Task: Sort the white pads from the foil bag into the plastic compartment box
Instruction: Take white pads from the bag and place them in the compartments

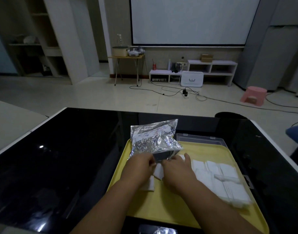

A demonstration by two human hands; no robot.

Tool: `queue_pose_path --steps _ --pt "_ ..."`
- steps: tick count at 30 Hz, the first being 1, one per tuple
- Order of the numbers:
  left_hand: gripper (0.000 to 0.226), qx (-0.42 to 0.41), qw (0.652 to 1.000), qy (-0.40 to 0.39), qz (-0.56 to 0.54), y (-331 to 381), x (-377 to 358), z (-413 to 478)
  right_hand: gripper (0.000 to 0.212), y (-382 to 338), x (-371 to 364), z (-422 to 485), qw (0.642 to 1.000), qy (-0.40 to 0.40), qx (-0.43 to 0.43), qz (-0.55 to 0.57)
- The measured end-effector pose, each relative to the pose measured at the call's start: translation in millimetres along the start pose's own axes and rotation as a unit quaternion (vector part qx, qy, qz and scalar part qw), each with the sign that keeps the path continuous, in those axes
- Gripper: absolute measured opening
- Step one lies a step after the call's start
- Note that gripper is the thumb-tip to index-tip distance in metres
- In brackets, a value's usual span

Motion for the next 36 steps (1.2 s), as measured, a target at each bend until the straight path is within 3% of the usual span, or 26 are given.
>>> queue_pose_path --steps 8,16,24,36 --pt "0.024 0.046 0.995 0.038 -0.084 -10.7 25.4 -2.5 0.048 -5.4 -2.9 2.7 1.0 -0.019 -0.003 0.008" --pt "0.034 0.088 0.984 0.021 -0.152 -30.2 43.4 8.1 0.046 -8.5 -4.5 0.0 0.999 -0.014 0.002 0.044" --pt "0.039 0.101 0.989 -0.021 -0.109 -31.5 37.0 8.9 0.029 6.2 25.3 -8.7 0.996 0.06 -0.028 0.067" --pt "0.041 0.112 0.979 -0.158 0.058 -37.5 -3.1 -1.0 0.028 16.1 37.7 -17.5 0.989 0.1 -0.042 0.099"
Point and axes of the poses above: each hand's wrist, its own z-axis towards the middle knuckle, its own x-axis out of the back of the hand, y = z × x, the point moved 10 cm from there along z, towards the middle knuckle, and after that the axes turned 10 degrees about x, right-handed, at the moved point
